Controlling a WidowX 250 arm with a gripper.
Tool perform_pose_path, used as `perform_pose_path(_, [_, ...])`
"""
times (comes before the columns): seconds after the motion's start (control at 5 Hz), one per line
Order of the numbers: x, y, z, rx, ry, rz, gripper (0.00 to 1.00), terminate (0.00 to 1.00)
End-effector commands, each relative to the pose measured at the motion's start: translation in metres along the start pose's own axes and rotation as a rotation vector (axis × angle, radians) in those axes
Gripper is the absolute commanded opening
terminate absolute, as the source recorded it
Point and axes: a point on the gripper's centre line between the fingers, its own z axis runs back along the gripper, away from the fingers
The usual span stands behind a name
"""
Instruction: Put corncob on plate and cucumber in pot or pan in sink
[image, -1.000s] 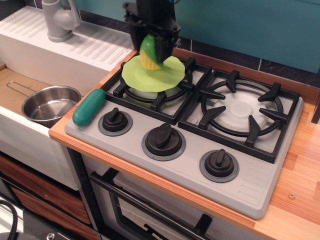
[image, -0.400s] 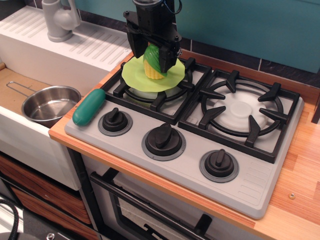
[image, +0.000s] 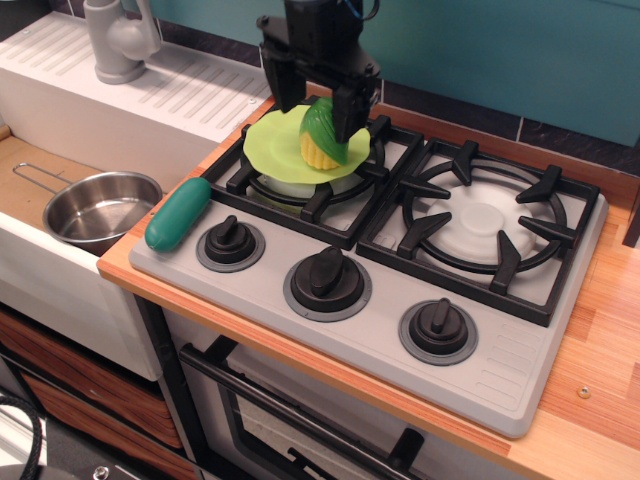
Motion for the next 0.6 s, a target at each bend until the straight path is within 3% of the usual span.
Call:
perform_pose_path(0.0, [0.018,-0.003,0.050,0.009,-0.038,0.012,1.00,0.00])
perform_pose_path(0.4, [0.022,-0.004,0.072,-0.003,0.004,0.010,1.00,0.00])
